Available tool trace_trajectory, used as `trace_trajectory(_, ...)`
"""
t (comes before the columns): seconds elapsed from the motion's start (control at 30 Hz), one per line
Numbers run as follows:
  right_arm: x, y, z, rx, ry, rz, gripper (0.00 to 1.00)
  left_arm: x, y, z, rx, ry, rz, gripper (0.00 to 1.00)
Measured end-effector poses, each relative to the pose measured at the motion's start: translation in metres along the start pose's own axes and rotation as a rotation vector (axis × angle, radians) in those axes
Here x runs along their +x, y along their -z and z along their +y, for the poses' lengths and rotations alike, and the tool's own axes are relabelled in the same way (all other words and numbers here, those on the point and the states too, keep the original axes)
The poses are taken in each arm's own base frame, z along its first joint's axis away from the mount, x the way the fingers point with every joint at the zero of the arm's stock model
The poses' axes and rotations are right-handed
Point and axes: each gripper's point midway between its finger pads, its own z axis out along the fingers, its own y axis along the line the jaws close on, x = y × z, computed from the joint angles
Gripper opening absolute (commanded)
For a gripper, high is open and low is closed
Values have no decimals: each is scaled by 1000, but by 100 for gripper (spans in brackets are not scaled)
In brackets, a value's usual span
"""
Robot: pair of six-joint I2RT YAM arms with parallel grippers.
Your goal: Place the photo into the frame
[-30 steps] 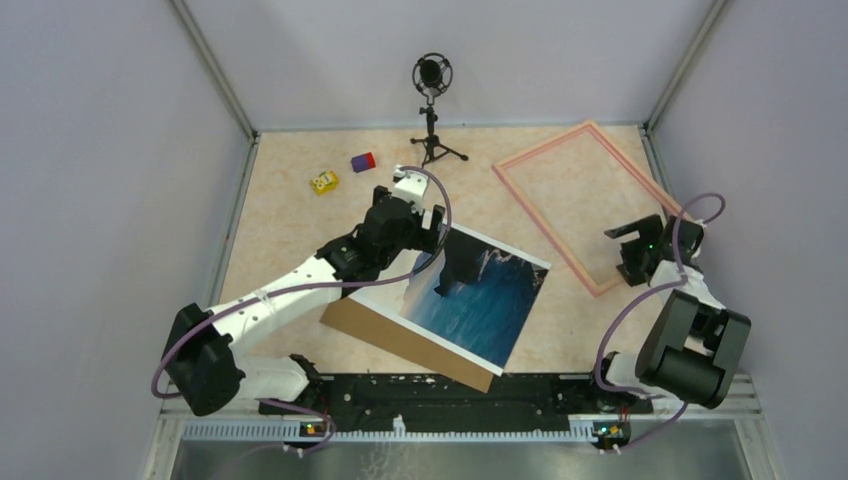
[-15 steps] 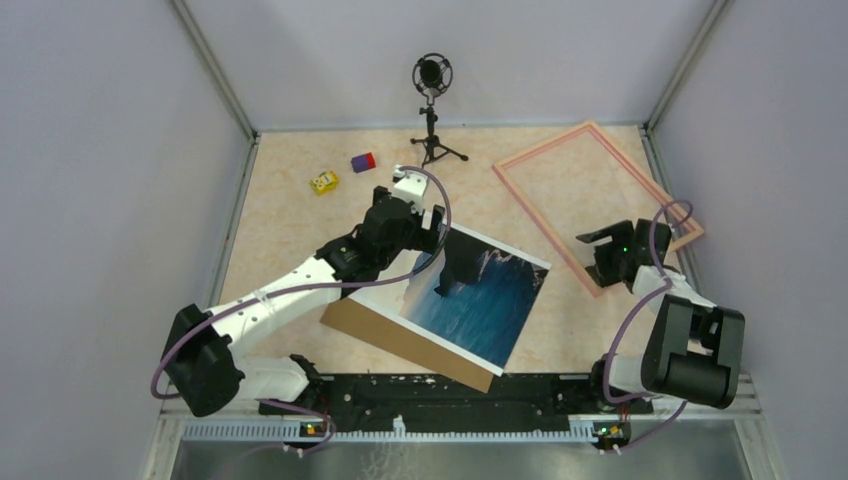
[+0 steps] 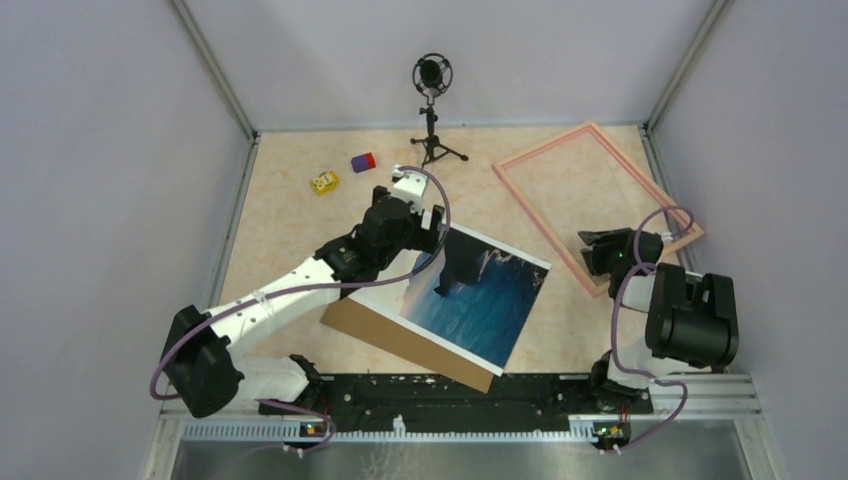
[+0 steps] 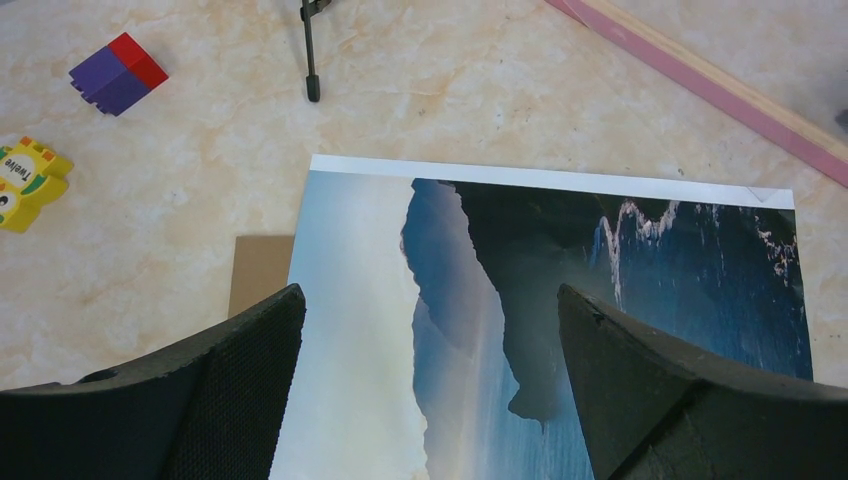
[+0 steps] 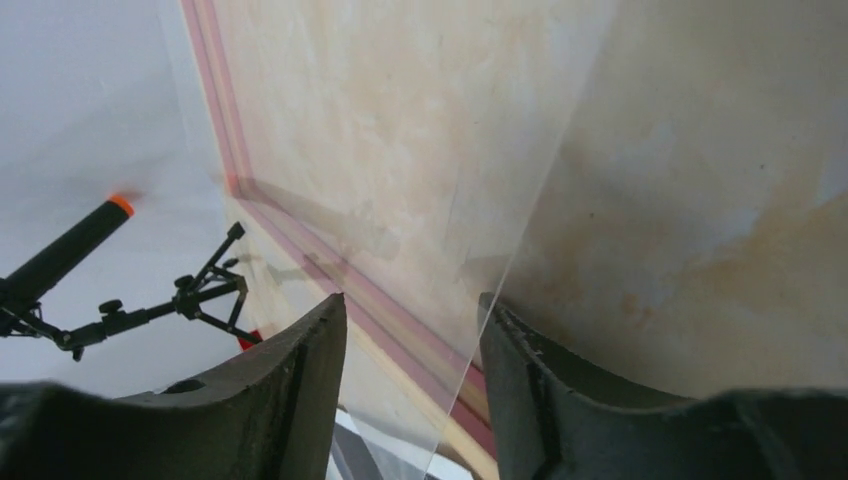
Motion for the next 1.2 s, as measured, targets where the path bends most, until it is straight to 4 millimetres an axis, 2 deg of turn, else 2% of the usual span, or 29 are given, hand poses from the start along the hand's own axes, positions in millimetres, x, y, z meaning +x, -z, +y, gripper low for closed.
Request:
trace_trajectory(0.07,-2,-5,0,-36,1,-21,29,-1,1,0,1,1,-3,99)
trace_trajectory(0.13,-3,-9,-3,-63,-6,-41,11,-1,1,0,1,1,-3,99)
trace_trajectory(0.17,-5,-11,-3,-78,-10,-52,5,-1,1,0,1,1,-2,99)
trace_trajectory(0.23,-8,-14,2,-113,-28,-72,0,-1,1,0,-1,1,-3,99)
trace_trajectory(0.33,-16,-12,14,-156,-34,-95,0,-1,1,1,-5,1,-4,99)
trace_trajectory(0.47,-29,1,29,-181,0,-110,0,-1,1,2,-10,0,-5,99)
trace_trajectory(0.57,-53,15,41,-211,38,-111,0,-1,1,2,-10,0,-5,99)
trace_trajectory(0.7,-86,25,47,-217,83,-72,0,-1,1,2,-10,-1,-5,99)
trace_trajectory(0.8,-93,27,46,-234,98,6,0,-1,1,2,-10,-1,-5,99)
trace_trajectory(0.97,-87,25,34,-231,66,171,0,-1,1,2,-11,-5,-5,99)
trace_trajectory(1.2,-104,39,15,-130,99,192,0,-1,1,3,-14,-15,-5,99)
